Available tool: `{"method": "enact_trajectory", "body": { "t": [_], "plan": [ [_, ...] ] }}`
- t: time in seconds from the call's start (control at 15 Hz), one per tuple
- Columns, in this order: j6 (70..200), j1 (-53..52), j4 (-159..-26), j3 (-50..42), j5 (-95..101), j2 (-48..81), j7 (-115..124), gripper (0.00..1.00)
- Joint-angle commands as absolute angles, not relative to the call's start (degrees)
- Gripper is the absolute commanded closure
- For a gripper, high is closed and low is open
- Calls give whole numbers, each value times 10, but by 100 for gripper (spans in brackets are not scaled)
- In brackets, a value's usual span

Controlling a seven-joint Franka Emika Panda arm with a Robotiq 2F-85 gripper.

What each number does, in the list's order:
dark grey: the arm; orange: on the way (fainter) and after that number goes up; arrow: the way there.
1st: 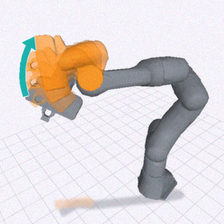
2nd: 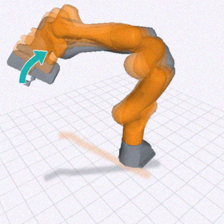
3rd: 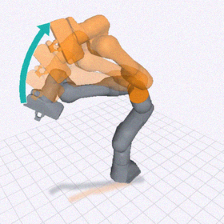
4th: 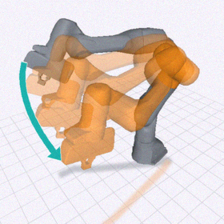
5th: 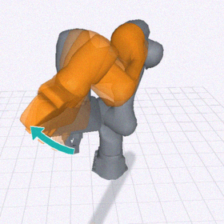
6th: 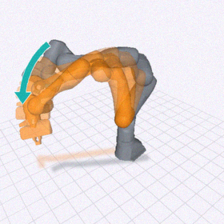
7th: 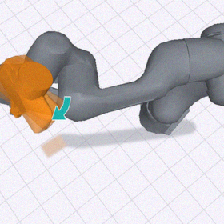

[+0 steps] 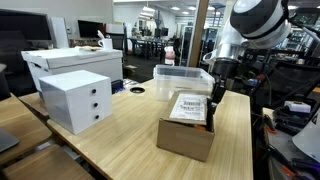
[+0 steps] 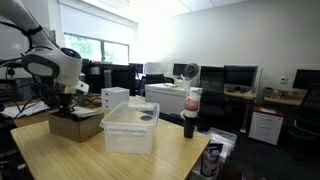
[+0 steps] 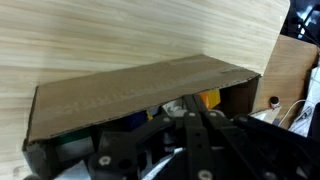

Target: Open the cardboard box lid

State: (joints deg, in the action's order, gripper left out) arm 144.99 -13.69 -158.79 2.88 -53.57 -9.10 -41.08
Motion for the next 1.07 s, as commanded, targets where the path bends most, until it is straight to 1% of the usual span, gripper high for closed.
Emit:
{"method": "enact_trajectory", "body": {
  "t": [0.0,0.33,0.53,1.0],
  "plan": [
    [1478,-141,-1591,42,-612,-87,-474,98],
    [1498,-138,-1588,60,-721,-105,-570,97],
    [1519,-152,-1579,56,-737,-119,-599,98],
    [1549,-144,-1532,76,-618,-130,-559,97]
  ]
}}
